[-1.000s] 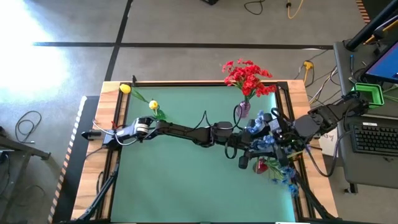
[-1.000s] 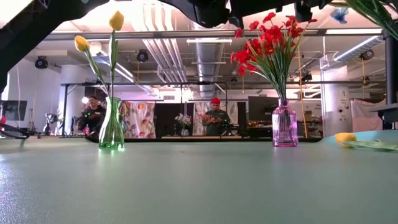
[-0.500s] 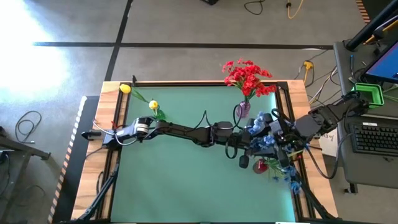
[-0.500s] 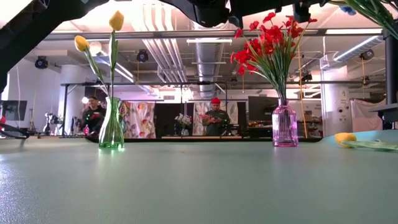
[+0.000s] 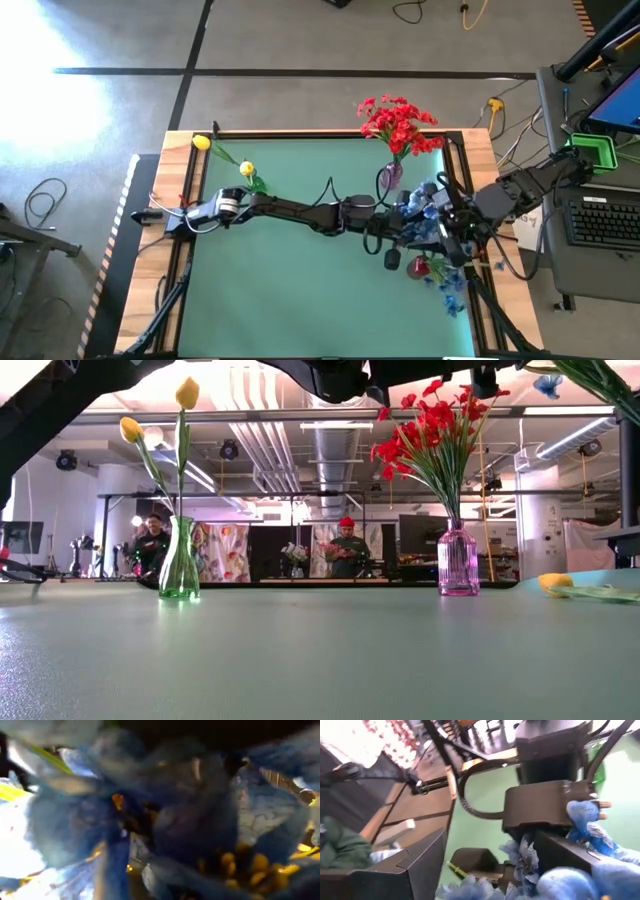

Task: Sort flowers into vase by color
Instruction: Put the blue flower into the red vase

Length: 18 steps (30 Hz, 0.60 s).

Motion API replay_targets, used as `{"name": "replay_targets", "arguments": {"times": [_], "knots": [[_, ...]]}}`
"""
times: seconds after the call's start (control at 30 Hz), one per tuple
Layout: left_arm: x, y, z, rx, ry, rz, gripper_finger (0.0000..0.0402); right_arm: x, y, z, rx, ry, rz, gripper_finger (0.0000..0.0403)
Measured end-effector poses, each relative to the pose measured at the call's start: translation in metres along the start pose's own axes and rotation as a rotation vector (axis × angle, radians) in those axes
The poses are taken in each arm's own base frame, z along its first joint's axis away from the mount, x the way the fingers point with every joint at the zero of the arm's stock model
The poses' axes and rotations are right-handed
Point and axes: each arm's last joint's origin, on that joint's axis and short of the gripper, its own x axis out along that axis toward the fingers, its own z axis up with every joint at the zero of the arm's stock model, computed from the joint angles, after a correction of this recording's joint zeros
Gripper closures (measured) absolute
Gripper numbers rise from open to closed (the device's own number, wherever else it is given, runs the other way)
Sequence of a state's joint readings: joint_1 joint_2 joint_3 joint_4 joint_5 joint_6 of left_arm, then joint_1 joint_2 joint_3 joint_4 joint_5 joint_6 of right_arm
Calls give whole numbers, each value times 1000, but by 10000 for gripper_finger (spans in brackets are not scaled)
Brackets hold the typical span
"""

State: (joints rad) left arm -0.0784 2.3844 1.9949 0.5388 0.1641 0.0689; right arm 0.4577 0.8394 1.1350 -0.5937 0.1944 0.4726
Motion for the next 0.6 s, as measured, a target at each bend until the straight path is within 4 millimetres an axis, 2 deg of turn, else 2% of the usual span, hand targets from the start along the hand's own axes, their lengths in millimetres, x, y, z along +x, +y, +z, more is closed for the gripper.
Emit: {"name": "replay_targets", "arguments": {"times": [0.23,0.47,0.6], "knots": [[0,0,-2,-2,17,-1,400,-5,-1,-4,5,99,12,101],[0,0,-4,10,34,-4,400,-8,-1,-3,-255,116,36,92],[0,0,-5,10,44,-6,400,-9,0,2,-300,44,23,98]]}}
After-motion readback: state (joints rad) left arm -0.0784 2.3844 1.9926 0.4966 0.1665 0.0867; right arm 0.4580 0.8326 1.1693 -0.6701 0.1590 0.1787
